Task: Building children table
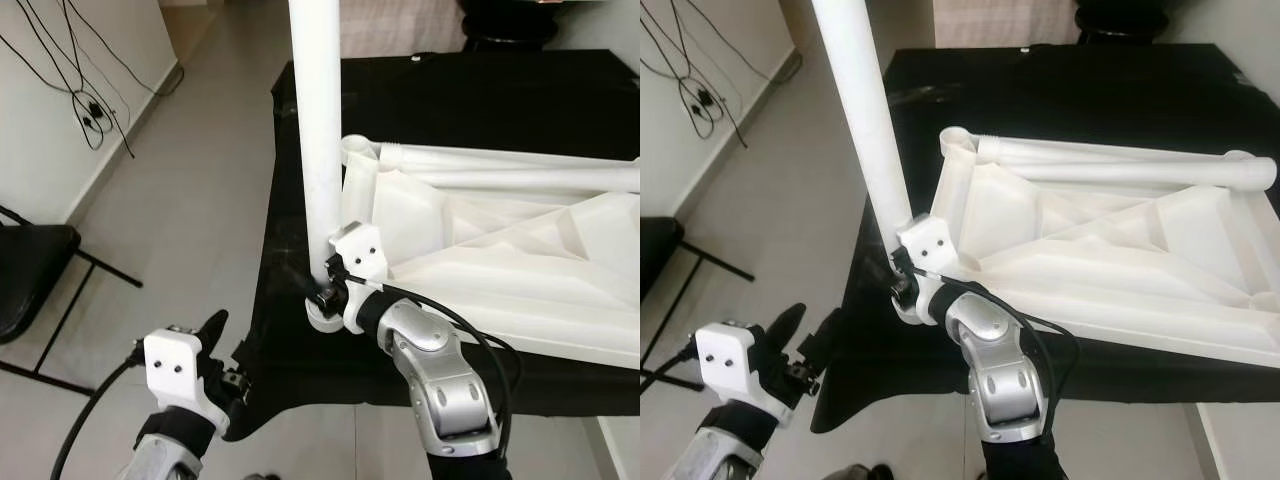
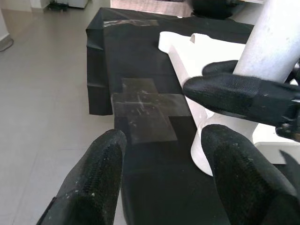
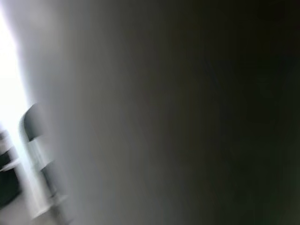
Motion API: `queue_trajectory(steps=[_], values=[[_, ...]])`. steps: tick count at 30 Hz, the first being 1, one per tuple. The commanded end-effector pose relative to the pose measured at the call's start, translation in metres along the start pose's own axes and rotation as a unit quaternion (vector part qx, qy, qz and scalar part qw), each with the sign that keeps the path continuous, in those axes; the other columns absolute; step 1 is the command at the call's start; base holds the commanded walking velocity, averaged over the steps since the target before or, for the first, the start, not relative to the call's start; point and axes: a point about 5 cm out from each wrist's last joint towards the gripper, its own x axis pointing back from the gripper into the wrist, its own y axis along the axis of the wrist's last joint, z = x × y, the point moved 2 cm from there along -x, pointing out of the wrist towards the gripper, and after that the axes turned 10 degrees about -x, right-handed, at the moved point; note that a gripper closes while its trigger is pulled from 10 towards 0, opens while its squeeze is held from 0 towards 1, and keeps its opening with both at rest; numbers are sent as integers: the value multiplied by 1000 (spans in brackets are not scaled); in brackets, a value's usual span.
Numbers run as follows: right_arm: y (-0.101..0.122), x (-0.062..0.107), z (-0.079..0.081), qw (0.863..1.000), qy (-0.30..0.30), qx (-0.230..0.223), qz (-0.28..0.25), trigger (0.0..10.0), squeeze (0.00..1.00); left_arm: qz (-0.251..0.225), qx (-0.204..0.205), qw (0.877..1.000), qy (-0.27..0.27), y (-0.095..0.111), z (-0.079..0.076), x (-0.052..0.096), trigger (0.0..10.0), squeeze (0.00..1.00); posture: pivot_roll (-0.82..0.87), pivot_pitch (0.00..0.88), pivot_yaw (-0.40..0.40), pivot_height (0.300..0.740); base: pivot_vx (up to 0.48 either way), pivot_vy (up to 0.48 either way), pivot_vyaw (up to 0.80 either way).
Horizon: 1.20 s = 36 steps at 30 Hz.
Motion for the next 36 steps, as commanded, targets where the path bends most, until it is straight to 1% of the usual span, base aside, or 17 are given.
queue_trajectory(steps=[1,2,3,4,5,7,8,10,11,14,17,24,25,27,31,35,36], values=[[3,-6,14,998,48,-29,-16,10000,1000,9,-1,1000,5,-4,2,2,10000,0,97,175,16,740,0,0,0],[6,-7,15,995,91,-31,-16,10000,1000,9,-1,1000,4,-4,2,3,10000,0,105,183,13,740,0,0,0],[10,-8,14,990,138,-27,-10,10000,337,9,0,1000,4,-3,1,3,10000,0,110,186,13,740,0,0,0],[12,-8,13,985,170,-23,-7,10000,337,9,1,1000,4,-3,0,3,10000,0,112,188,12,740,0,0,0],[15,-9,12,976,216,0,2,10000,0,8,1,1000,3,-2,0,4,10000,0,119,194,11,740,0,0,0],[15,-9,12,976,216,0,2,10000,0,8,1,1000,3,-2,0,4,10000,0,119,194,11,740,0,0,0],[17,-9,10,960,276,36,20,10000,0,8,1,1000,3,-1,-1,5,10000,0,124,202,8,740,0,0,0],[17,-9,10,960,276,36,20,10000,0,8,1,1000,3,-1,-1,5,10000,0,124,202,8,740,0,0,0],[21,-13,2,955,293,45,28,10000,0,8,2,1000,3,-1,-2,6,10000,0,132,210,9,740,0,0,0],[27,-16,-5,950,307,49,31,10000,0,9,3,1000,3,0,-3,7,10000,0,147,221,3,740,0,0,0],[48,-22,-21,935,351,51,31,10000,0,10,3,1000,4,4,-5,12,10000,0,156,248,2,740,0,0,0],[62,-31,-27,921,381,77,33,10000,0,14,3,1000,3,6,-7,16,10000,0,143,265,4,740,0,0,0],[64,-31,-25,912,400,78,38,39,0,15,3,1000,2,6,-8,17,10000,0,145,270,8,740,0,0,0],[65,-30,-23,902,422,77,43,39,0,17,4,1000,1,6,-8,18,10000,0,145,270,8,740,0,0,0],[65,-31,-23,896,435,78,48,0,0,18,4,1000,1,6,-8,19,10000,0,146,270,9,740,0,0,0],[64,-29,-23,898,433,68,39,0,0,19,5,1000,2,6,-9,19,10000,0,142,267,6,740,0,0,0],[63,-29,-26,906,416,66,31,0,0,19,5,1000,2,6,-8,18,10000,0,133,260,7,740,0,0,0]])
